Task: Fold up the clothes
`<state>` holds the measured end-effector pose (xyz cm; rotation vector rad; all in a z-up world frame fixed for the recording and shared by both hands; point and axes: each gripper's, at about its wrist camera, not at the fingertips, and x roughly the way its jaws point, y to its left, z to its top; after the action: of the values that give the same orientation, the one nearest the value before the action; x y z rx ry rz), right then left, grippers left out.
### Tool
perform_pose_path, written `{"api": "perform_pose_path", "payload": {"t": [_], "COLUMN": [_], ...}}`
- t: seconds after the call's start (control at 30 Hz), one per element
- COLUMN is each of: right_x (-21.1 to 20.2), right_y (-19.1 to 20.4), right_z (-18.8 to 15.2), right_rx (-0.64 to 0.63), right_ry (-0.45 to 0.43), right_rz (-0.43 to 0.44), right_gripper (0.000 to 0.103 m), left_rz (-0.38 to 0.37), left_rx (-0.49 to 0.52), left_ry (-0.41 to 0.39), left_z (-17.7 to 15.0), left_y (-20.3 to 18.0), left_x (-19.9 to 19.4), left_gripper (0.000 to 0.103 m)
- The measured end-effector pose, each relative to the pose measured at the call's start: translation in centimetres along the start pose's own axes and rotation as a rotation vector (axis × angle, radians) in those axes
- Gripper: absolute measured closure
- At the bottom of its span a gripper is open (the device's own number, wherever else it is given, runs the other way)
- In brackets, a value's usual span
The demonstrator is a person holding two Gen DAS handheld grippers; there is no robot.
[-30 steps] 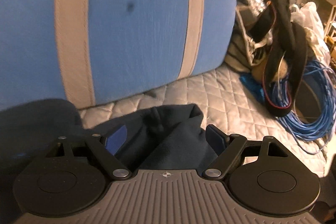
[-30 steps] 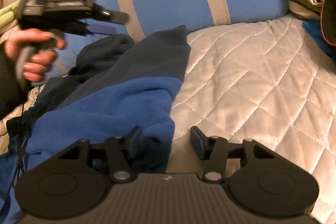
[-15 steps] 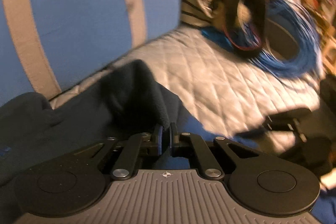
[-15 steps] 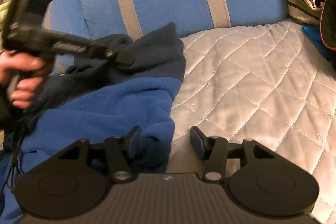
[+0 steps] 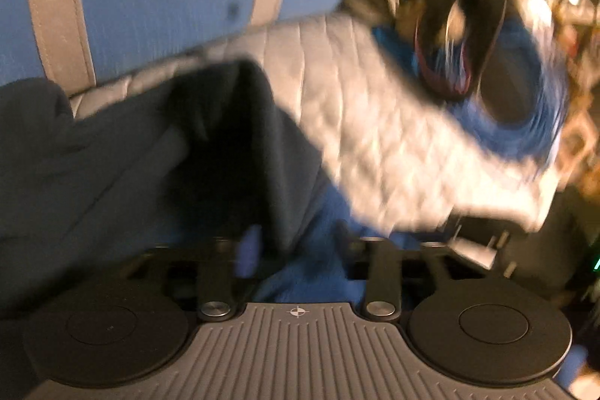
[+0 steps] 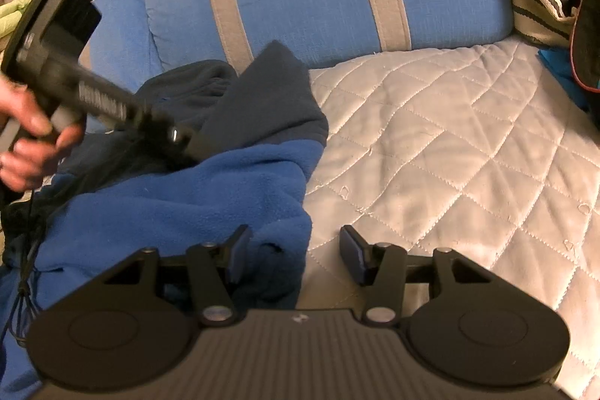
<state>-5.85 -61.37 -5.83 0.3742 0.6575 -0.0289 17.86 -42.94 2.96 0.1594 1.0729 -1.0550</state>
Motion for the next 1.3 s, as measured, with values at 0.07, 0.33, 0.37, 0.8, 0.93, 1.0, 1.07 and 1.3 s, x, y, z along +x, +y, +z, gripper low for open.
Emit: {"api": "perform_pose_path", "payload": {"t": [0.07,0.33,0.37,0.8,0.93,1.0,1.07,1.3], "right_x": [0.0,-0.1,-0.1,-1.6,-1.5,-1.0,-0.8,-2.1], "right_y": [0.0,-0.1,-0.1,-0.7,-0.9,-1.1,-1.4,-0.6], "right_z": [0.0,-0.1,-0.1,0.7,1.4,1.6,1.3,0.2], "right_rx": [0.000,0.002,0.003,0.066,0.119,0.153,0.198,0.151], "right_ry": [-0.002,-0.006,-0.007,-0.042,-0.055,-0.045,-0.029,-0.019], "right_rz": [-0.001,0.001,0.002,0.066,0.111,0.114,0.106,0.072], "right_gripper": [0.041,0.041,0.041,0.033,0.033,0.056,0.083,0.090], "left_rz": [-0.018,-0.039,-0.046,0.012,0.053,0.076,0.100,0.157], "left_rx": [-0.041,-0.172,-0.185,-0.221,-0.214,-0.212,-0.210,-0.249], "left_ry": [-0.048,-0.127,-0.126,-0.143,-0.186,-0.205,-0.225,-0.248], "left_z": [1.0,4.4,4.7,7.0,6.9,6.8,6.7,6.6], "left_y": [0.3,2.0,2.4,4.1,4.0,3.9,3.9,4.7], "left_x": [0.0,2.8,3.2,6.4,6.4,6.5,6.5,6.7], "left_gripper": [0.037,0.038,0.038,0.098,0.098,0.099,0.099,0.099]}}
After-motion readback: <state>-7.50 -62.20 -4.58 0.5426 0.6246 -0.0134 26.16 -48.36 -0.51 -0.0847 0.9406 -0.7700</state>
